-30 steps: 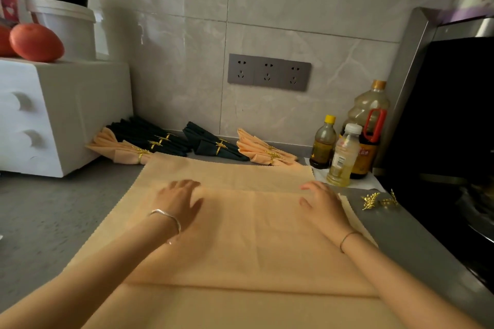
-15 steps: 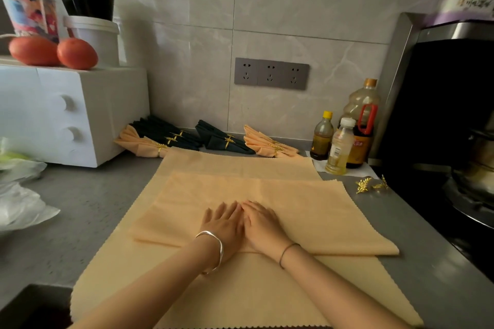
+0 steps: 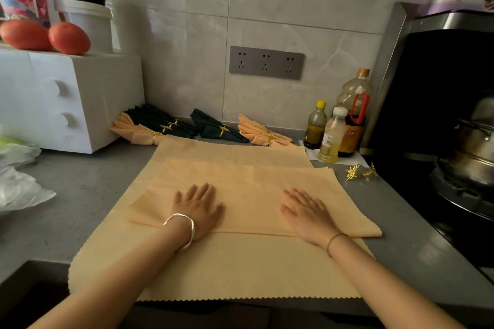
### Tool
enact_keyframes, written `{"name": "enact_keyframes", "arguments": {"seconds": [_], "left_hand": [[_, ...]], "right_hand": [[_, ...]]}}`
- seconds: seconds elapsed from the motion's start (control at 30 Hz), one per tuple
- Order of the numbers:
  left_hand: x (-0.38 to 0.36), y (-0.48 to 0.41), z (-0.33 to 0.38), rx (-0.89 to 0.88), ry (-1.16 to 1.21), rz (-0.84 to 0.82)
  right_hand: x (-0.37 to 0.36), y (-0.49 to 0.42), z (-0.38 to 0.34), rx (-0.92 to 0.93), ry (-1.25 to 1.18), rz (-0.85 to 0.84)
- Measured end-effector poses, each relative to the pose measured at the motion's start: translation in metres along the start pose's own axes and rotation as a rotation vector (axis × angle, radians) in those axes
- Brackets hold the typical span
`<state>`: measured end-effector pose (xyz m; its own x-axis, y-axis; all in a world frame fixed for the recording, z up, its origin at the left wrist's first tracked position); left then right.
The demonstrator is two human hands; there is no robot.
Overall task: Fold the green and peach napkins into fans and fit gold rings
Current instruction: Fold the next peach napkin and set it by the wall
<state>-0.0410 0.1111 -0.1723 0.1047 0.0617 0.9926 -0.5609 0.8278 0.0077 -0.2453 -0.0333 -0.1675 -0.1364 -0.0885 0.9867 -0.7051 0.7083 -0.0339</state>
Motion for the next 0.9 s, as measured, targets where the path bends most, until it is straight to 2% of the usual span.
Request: {"name": "enact_keyframes", "arguments": {"seconds": [0.27, 0.53, 0.67, 0.8, 0.9], "left_hand": [[0.010, -0.001, -0.047, 0.126, -0.023, -0.010], [0.019, -0.001, -0.074, 0.205, 0.044, 0.023], [0.019, 0.000, -0.073, 0.207, 0.052, 0.046], [0.020, 0.002, -0.072, 0.202, 0.058, 0.065], [0.018, 0.000, -0.074, 0.202, 0.066, 0.071]], "right_hand": [[0.014, 0.020, 0.089, -0.146, 0.019, -0.002], [0.022, 0.014, 0.093, -0.192, 0.076, -0.061], [0.038, -0.014, 0.056, -0.162, -0.002, -0.010], [0.041, -0.061, -0.008, 0.015, -0.102, -0.038], [0.036, -0.097, -0.047, 0.043, -0.131, -0.083]]}}
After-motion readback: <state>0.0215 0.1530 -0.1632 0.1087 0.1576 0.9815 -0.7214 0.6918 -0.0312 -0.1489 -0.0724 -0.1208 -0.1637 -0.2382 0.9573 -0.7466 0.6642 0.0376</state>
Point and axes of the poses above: each hand's wrist, its own y-axis away from the middle knuckle, its own x-axis out of the back of the hand, z = x × y, the point moved 5 cm from there along -y, towards the middle knuckle, and after that the axes turned 3 degrees about x, right-handed, at the moved point
